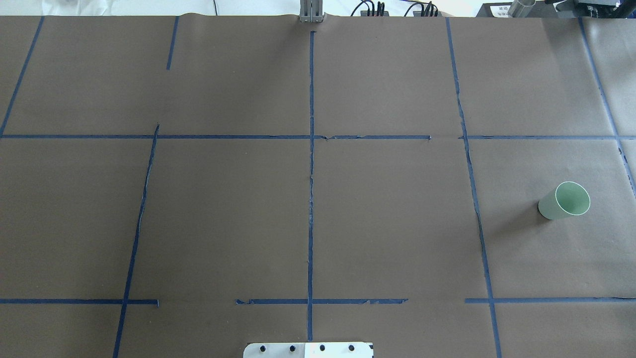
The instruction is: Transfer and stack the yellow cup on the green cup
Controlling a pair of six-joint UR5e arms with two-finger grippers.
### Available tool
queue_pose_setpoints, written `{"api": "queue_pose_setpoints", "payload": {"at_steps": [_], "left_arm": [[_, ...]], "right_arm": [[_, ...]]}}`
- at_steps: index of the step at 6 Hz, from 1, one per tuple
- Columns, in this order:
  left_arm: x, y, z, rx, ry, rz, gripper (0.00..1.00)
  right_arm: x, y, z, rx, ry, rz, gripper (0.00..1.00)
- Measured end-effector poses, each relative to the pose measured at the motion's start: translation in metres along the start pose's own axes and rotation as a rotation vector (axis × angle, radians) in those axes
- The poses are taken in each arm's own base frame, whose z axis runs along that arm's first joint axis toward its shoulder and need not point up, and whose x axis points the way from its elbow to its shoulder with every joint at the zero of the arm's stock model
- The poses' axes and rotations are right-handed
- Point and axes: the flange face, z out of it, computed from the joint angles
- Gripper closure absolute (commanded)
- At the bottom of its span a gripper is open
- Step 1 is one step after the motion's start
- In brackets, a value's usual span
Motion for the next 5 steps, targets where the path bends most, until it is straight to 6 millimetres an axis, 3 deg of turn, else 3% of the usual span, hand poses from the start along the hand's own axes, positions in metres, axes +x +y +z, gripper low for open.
{"api": "queue_pose_setpoints", "payload": {"at_steps": [2, 5], "left_arm": [[0.017, 0.028, 0.033, 0.064, -0.117, -0.119, 0.00], [0.013, 0.077, 0.074, 0.227, -0.326, -0.309, 0.00]], "right_arm": [[0.000, 0.000, 0.001, -0.001, 0.000, 0.001, 0.00], [0.000, 0.000, 0.000, -0.001, 0.001, 0.000, 0.00]]}}
